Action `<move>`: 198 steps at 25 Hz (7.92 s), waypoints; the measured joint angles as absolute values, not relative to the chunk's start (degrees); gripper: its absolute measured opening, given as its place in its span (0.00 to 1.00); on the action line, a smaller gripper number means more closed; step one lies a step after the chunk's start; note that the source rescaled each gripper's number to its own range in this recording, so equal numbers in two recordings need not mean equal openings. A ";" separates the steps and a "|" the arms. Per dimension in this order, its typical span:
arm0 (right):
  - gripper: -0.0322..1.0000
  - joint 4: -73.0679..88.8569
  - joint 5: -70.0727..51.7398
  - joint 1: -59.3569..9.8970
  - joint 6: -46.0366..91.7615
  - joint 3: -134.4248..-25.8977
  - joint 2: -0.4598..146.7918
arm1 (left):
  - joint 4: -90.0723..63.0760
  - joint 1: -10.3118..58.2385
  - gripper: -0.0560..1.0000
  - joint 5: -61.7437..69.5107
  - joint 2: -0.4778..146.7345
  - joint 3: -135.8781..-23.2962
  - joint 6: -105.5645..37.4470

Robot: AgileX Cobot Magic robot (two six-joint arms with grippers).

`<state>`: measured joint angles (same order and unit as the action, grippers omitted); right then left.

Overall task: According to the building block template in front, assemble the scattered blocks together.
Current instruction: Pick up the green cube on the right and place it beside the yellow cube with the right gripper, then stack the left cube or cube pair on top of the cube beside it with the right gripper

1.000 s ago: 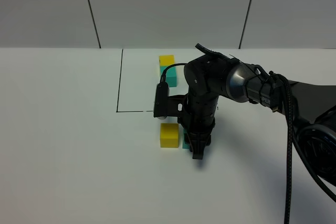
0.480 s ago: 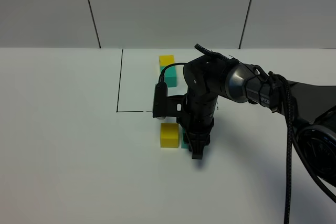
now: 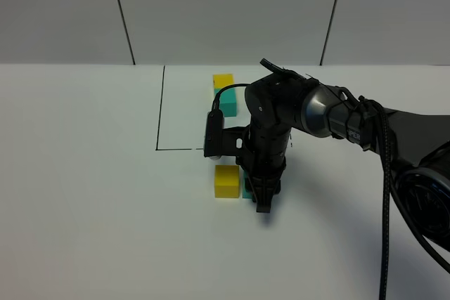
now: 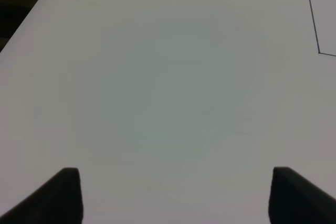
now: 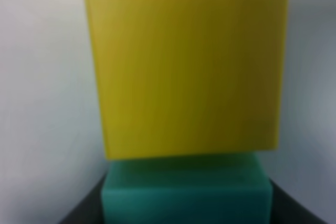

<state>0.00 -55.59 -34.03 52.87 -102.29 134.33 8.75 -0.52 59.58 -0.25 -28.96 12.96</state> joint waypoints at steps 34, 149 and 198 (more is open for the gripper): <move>0.18 -1.51 -55.95 -35.09 54.79 -102.80 134.76 | 8.75 -0.52 0.62 59.58 -0.25 -28.96 12.96; 1.00 8.52 -54.83 5.09 9.98 -53.22 41.41 | 8.75 -0.52 0.63 59.58 -0.25 -28.96 13.01; 0.99 0.00 -57.18 -7.98 24.81 -58.67 56.87 | 8.75 0.27 0.63 59.58 -0.25 -28.96 13.01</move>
<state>0.00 -57.18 -7.98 24.81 -58.67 56.87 8.75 0.27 59.58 -0.25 -28.96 13.01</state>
